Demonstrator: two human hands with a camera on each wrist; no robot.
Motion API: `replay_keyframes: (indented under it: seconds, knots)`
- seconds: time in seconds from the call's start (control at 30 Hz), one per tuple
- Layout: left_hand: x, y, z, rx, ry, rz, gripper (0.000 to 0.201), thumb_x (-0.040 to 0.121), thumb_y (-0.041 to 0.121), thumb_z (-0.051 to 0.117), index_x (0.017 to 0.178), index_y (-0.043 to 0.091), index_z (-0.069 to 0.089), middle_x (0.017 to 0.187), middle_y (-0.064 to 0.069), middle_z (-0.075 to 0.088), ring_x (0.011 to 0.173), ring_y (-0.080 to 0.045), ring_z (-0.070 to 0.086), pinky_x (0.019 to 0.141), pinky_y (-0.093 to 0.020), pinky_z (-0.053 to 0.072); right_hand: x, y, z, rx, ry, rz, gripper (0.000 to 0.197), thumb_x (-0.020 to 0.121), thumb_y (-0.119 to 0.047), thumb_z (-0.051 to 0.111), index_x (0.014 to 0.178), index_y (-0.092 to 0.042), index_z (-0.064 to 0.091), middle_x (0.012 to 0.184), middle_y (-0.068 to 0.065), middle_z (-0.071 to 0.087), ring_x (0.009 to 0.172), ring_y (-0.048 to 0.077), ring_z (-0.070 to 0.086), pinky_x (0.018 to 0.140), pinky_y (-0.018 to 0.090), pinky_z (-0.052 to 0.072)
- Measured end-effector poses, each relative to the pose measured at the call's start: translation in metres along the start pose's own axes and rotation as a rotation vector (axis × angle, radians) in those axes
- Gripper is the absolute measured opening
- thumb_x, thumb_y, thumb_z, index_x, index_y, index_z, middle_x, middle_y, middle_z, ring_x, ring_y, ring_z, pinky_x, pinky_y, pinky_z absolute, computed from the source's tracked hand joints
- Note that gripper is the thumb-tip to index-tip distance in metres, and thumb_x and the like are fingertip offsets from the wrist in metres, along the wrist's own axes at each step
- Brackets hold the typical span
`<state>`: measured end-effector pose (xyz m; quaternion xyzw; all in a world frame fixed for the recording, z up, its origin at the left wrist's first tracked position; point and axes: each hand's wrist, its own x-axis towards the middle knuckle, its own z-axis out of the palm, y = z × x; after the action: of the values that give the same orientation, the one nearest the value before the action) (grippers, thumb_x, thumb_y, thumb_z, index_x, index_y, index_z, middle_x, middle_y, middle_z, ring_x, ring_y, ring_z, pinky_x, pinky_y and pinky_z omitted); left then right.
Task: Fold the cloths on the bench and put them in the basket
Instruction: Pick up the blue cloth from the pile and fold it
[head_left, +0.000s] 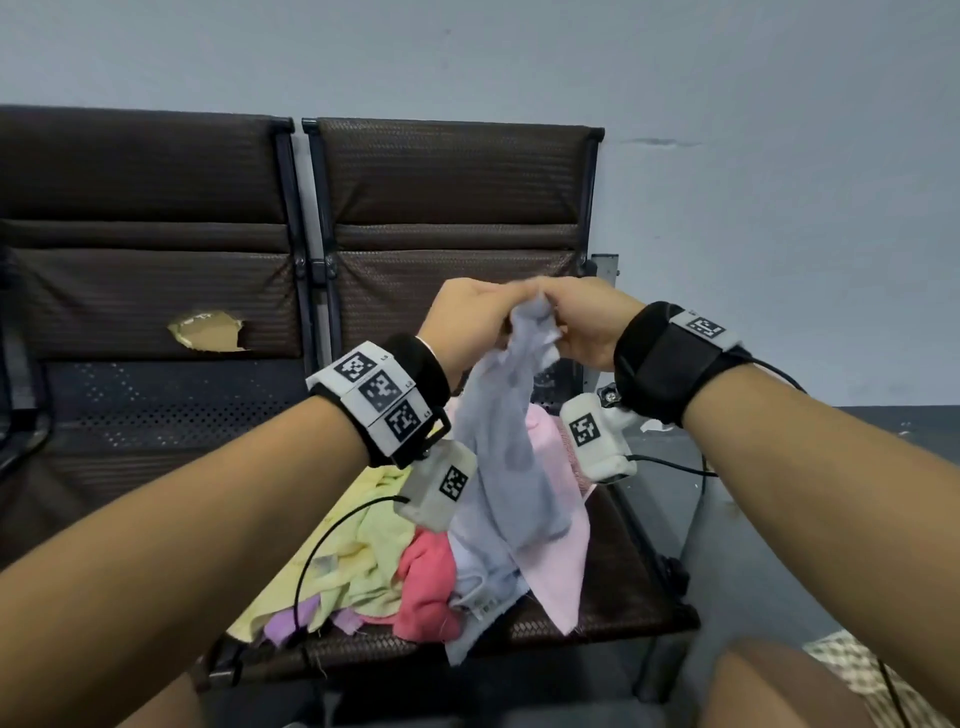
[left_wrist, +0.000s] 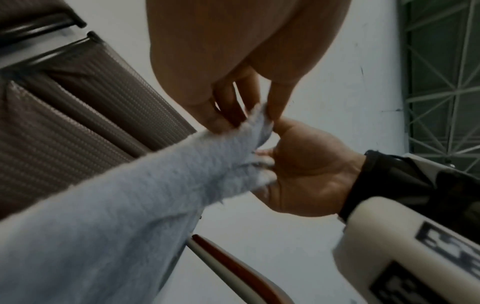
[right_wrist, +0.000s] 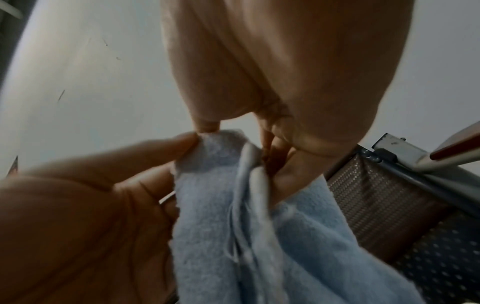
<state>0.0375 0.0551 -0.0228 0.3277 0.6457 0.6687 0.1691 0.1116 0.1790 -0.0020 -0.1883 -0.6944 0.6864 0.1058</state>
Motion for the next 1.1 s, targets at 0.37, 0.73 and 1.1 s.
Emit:
replay_keyframes:
  seconds: [0.37,0.73,1.1]
  knots:
    - [0.011,-0.009,-0.047,-0.095,-0.329,-0.306,0.055,0.077,0.012,0.058,0.131,0.002,0.058,0.13,-0.024,0.062,0.117,-0.04,0.061,0.098,-0.048,0.046,-0.009,-0.01,-0.009,-0.074,-0.171,-0.105,0.038,0.091,-0.001,0.051,0.127,0.009,0.057,0.1,0.013,0.065,0.087,0.02,0.063,0.066,0.024,0.055]
    - [0.073,-0.019,-0.057,0.694,0.189,0.158,0.033,0.09,0.036,0.065,0.084,0.004,0.072,0.084,-0.012,0.073,0.076,-0.016,0.063,0.07,-0.038,0.053,0.043,0.009,-0.049,-0.712,0.36,-0.324,0.019,0.089,-0.023,0.067,0.071,-0.021,0.07,0.068,-0.002,0.06,0.071,0.018,0.055,0.062,0.028,0.043]
    - [0.053,-0.028,-0.07,0.095,0.111,0.192,0.013,0.091,0.013,0.069,0.1,0.006,0.075,0.091,-0.005,0.075,0.083,-0.012,0.07,0.071,-0.027,0.057,0.042,0.024,-0.039,-0.459,0.293,-0.473,0.017,0.093,-0.022,0.059,0.086,-0.016,0.073,0.082,-0.003,0.072,0.077,0.014,0.065,0.073,0.034,0.052]
